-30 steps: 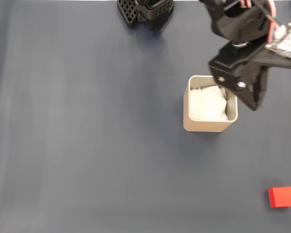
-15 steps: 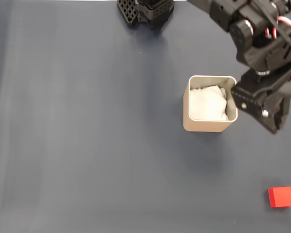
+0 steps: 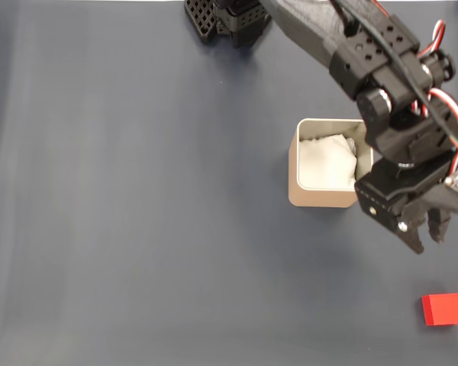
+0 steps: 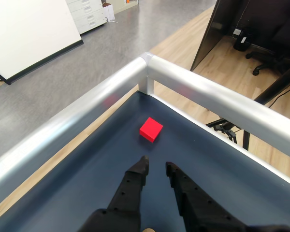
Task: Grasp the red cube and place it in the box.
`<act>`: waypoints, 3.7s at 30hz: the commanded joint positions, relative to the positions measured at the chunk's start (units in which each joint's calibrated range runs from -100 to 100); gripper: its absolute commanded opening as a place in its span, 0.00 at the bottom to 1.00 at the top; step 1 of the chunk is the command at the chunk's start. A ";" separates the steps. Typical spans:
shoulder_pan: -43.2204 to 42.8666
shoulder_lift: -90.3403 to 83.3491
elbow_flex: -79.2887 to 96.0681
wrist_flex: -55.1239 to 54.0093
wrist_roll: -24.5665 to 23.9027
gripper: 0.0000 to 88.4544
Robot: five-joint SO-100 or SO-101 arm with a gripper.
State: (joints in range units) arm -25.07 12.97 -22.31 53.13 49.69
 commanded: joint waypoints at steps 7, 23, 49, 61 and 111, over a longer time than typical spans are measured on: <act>0.75 3.86 -5.13 -4.01 -0.63 0.23; -0.10 15.46 -15.33 -7.70 -0.10 0.35; 0.54 31.29 -27.82 -8.03 -1.56 0.43; -0.10 36.75 -31.56 -8.93 -2.83 0.45; -2.09 50.68 -51.34 -11.31 -7.08 0.41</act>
State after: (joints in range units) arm -26.64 64.78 -70.04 41.92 42.86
